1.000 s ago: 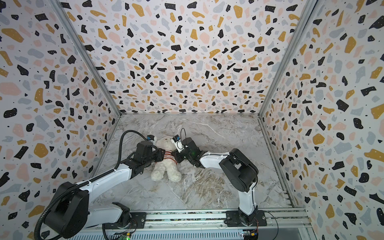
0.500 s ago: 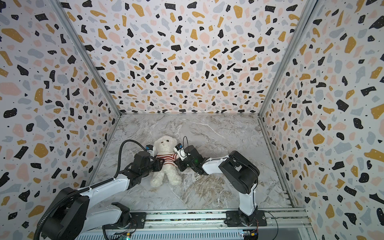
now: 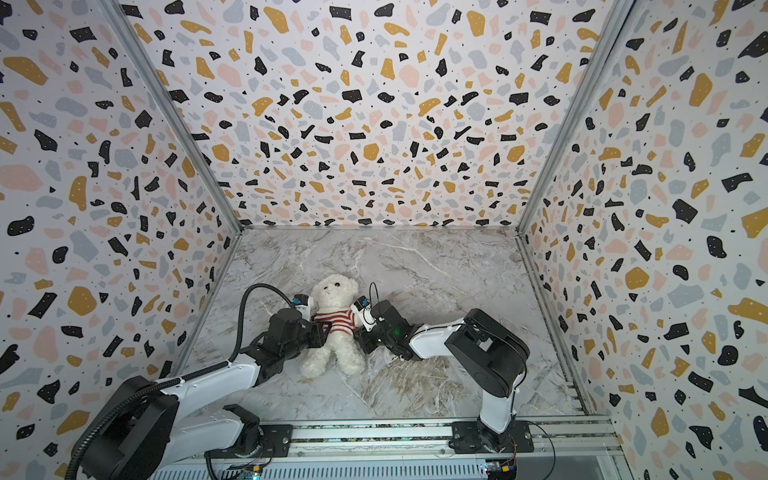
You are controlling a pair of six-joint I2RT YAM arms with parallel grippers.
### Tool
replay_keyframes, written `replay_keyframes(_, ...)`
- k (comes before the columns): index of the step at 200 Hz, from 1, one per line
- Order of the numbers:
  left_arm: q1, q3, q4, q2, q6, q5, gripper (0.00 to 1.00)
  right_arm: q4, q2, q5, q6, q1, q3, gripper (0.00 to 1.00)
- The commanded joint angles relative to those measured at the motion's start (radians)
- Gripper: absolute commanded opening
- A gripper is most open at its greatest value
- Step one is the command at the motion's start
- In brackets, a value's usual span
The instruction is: Dress the teddy bear
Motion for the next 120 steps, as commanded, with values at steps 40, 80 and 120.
replay_keyframes(40,-0.107,-0.007,-0.037,0.040,-0.057,0.045,0.41,-0.029,-0.194,0.080,-0.003,0.001,-0.088,0.16)
replay_keyframes(80,-0.210,-0.006,0.110,0.079,-0.191,0.022,0.41,-0.134,-0.436,0.178,-0.037,-0.039,-0.184,0.18)
replay_keyframes(120,-0.259,0.018,0.161,0.118,-0.245,-0.011,0.41,-0.204,-0.599,0.194,-0.065,-0.113,-0.247,0.21)
